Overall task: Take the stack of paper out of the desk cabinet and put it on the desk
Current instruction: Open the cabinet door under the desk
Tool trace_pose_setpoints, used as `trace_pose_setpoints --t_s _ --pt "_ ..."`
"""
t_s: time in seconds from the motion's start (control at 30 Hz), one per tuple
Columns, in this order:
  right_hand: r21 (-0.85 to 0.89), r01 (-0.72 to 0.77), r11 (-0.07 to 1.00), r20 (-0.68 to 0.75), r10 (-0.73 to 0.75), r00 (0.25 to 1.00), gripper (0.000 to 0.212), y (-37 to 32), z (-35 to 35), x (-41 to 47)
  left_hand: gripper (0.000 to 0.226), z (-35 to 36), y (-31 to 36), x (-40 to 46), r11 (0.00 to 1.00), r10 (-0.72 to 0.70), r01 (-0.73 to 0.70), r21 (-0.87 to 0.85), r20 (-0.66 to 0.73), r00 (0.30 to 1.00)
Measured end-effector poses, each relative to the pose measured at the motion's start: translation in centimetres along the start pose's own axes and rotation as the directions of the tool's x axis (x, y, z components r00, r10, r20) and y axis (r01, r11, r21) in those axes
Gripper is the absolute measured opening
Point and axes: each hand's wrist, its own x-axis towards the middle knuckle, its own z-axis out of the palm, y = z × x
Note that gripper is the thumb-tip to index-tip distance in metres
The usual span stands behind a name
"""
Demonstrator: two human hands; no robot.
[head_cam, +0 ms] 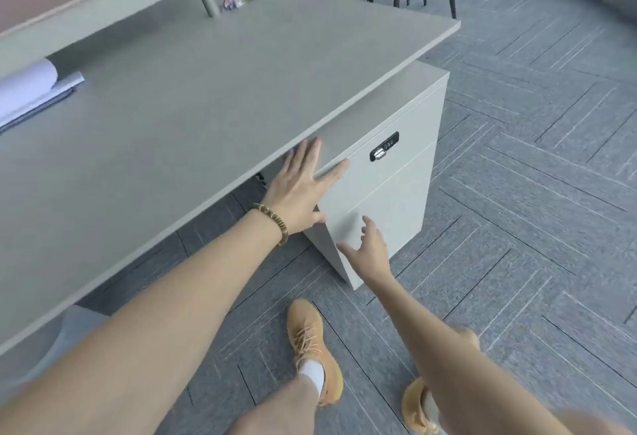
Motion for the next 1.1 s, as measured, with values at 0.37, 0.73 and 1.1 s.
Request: trace_pose_setpoints --t_s 0.37,0.73,1.1 --pt "0.173 -0.174 0.970 -0.105 0.193 0.975 0.128 -1.0 4.6 3.9 0.112 1.5 -0.9 2.2 1.000 0.007 -0.007 0.004 -0.078 0.997" --pt "-0.034 -0.049 0.998 -0.192 0.042 0.980 0.125 -1.2 3.2 3.0 0.112 1.9 -1.1 2.3 1.000 -0.012 0.010 -0.016 -0.110 0.994" --pt "-0.346 0.113 0.931 -0.094 -0.155 0.984 0.111 2.4 -3.2 -1.5 0.112 0.5 -0.1 1.8 0.998 -0.056 0.055 -0.018 -0.043 0.998"
